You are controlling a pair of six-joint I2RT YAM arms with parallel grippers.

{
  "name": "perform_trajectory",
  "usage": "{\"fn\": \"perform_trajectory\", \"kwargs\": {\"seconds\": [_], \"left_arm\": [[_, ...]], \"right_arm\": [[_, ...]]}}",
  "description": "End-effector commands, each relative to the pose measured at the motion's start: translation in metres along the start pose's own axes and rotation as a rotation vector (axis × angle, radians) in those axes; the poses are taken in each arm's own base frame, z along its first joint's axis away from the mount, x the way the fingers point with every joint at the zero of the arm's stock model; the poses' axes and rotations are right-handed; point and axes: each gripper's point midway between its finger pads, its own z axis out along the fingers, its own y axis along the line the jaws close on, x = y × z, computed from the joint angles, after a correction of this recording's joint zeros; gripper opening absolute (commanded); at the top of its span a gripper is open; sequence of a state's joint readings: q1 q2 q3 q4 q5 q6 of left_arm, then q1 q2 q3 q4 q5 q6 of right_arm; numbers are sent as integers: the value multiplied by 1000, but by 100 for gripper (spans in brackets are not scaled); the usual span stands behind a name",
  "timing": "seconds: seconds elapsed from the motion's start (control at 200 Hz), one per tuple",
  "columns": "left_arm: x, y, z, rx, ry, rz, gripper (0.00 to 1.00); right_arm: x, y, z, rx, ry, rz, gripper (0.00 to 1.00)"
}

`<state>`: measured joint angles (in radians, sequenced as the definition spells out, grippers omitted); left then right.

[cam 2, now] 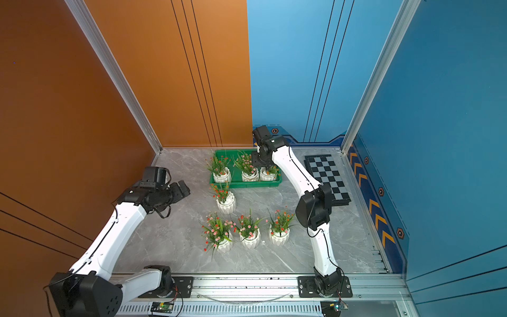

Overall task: Put the potted gypsophila into the storage box
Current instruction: Place the baby's breath potted plant at the storage box.

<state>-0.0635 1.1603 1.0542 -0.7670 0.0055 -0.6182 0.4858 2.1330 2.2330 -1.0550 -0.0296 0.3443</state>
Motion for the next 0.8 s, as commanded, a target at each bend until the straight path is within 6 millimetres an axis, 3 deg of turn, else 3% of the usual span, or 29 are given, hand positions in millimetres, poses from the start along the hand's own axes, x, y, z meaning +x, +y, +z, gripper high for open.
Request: {"fn": "perform_trajectory", "kwargs": {"seconds": [0.0, 0.045, 0.155, 0.225, 0.365, 0.596, 0.796], "left_arm": [[15, 12, 5, -18, 42, -1, 98], [20, 12, 8, -13, 60, 6, 98], [31, 9, 15, -3, 105, 37, 98], [38, 7, 19, -3, 127, 65, 98], [49, -1, 23, -4, 152, 109, 98], [68, -27, 37, -7, 198, 195, 99], [75, -48, 52, 4, 213, 208, 98]], "right_arm": [[4, -13, -32, 55, -39, -33, 46], [8, -18, -39, 64, -41, -34, 55], [20, -32, -49, 86, -41, -26, 88], [29, -44, -54, 104, -33, -16, 98], [48, -66, -58, 135, -18, 12, 100], [101, -107, -43, 154, 59, 99, 100], [126, -133, -43, 160, 68, 172, 100]]}}
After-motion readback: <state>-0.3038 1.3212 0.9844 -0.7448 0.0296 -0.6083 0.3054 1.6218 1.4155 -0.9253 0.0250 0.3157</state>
